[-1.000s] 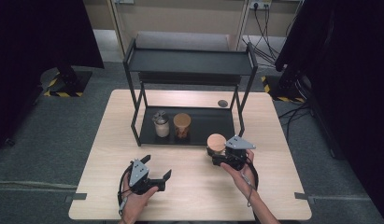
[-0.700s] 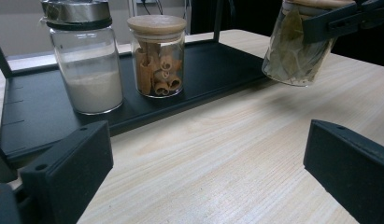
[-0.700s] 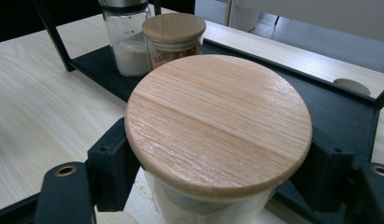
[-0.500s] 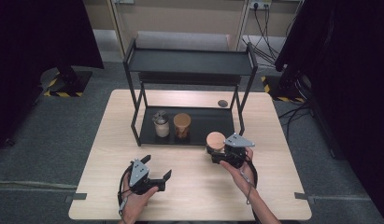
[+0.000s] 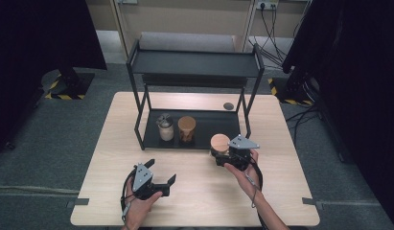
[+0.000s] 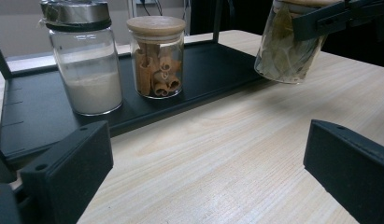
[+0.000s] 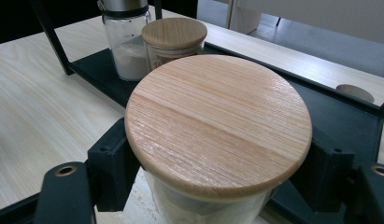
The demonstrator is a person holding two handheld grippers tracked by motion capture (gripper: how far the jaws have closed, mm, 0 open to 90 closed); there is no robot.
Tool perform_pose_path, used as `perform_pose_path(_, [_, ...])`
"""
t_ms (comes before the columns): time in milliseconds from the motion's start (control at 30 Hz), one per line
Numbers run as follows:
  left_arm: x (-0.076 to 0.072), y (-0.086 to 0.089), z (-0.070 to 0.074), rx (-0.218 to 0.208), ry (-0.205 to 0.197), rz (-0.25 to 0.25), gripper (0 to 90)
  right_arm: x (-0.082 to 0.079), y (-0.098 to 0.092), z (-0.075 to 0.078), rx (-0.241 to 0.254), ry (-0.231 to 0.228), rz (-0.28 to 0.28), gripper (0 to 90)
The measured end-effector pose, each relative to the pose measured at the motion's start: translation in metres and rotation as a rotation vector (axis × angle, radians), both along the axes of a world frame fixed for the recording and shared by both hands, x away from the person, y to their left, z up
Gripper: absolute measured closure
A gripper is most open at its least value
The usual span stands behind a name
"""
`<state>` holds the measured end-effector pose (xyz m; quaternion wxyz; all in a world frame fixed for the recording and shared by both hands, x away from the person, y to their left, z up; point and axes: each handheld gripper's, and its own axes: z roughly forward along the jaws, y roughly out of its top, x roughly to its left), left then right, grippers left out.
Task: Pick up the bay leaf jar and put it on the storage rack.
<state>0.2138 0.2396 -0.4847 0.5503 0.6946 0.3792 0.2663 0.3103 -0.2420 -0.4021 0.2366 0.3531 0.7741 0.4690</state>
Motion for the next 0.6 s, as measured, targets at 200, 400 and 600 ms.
perform_pose_path(200, [0.0001,-0.0001,-0.0001,0.0,0.0,0.0,1.1,0.0013,-0.0006,0.0001,0.001,-0.001,-0.003,26.3])
perform_pose_path(400, [0.0001,0.0,-0.0002,-0.001,0.001,0.0,1.0,0.0037,0.0003,0.0025,0.003,-0.008,-0.003,26.3])
perform_pose_path(600, [0.0004,0.0,-0.0002,0.001,0.002,0.001,1.1,0.0065,0.001,0.0034,0.005,-0.009,-0.006,26.3])
